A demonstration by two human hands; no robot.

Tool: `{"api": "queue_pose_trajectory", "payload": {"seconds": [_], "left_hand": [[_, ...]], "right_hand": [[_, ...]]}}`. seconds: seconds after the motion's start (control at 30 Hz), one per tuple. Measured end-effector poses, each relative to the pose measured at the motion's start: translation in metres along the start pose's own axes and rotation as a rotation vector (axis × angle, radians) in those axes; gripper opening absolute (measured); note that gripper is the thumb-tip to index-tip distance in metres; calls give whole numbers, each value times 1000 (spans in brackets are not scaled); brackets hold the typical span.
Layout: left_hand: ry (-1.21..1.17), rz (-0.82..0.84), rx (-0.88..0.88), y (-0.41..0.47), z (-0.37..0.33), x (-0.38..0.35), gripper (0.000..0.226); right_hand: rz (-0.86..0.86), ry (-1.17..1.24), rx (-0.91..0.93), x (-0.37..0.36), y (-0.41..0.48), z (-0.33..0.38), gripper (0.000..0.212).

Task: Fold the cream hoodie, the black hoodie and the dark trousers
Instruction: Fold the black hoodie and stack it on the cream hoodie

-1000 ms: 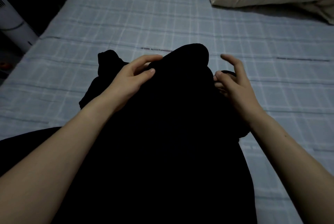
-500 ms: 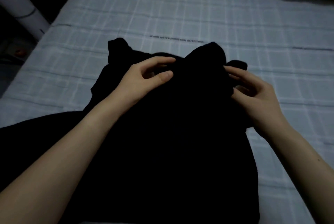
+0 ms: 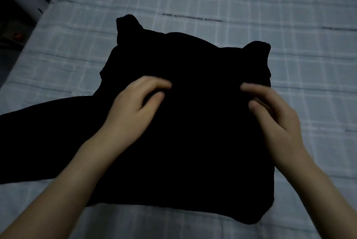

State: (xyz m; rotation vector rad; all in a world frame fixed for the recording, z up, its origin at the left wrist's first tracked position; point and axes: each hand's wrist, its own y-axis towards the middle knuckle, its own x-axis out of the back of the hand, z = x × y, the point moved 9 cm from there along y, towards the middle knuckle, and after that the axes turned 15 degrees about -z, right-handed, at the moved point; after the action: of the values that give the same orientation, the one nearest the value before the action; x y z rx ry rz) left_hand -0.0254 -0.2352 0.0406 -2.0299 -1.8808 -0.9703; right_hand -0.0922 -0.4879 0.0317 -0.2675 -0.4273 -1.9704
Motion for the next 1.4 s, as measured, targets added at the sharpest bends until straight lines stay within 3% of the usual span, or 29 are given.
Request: {"api": "queue_pose_trajectory", "payload": {"seconds": [0.1, 0.2, 0.27, 0.37, 0.47, 0.57, 0.83, 0.9, 1.07, 1.23, 1.3, 1.4], "left_hand": [[240, 93, -95, -8, -12, -49, 51], [542, 300, -127, -59, 35, -86, 56], [598, 386, -141, -92, 58, -93, 55], [455, 397, -109, -86, 57, -89, 54], [323, 139, -196, -35, 33, -67, 45], [375, -50, -264, 22, 33, -61, 44], [513, 140, -116, 144, 121, -121, 46], [430, 59, -133, 141, 124, -124, 40], [195, -197, -93, 145, 113, -100, 29], [62, -309, -121, 206, 76, -82, 24], [135, -273, -126, 229, 82, -93, 28], [392, -71, 12, 236, 103, -120, 40]], "right_hand": [[34, -205, 137, -48, -2, 7, 47], [188, -664, 221, -87, -43, -39, 54], [320, -838, 284, -99, -70, -67, 56], [304, -688, 238, -92, -65, -64, 56], [117, -476, 176, -69, -26, -42, 54], [62, -540, 285, -71, 23, -40, 52], [209, -748, 254, -117, 132, -102, 46], [202, -692, 210, -122, 131, -110, 40], [-38, -405, 107, -101, 146, -104, 21], [-248, -316, 193, -82, 204, -59, 18], [-268, -420, 234, -86, 232, -59, 22], [-63, -646, 147, -114, 242, -86, 32]]}}
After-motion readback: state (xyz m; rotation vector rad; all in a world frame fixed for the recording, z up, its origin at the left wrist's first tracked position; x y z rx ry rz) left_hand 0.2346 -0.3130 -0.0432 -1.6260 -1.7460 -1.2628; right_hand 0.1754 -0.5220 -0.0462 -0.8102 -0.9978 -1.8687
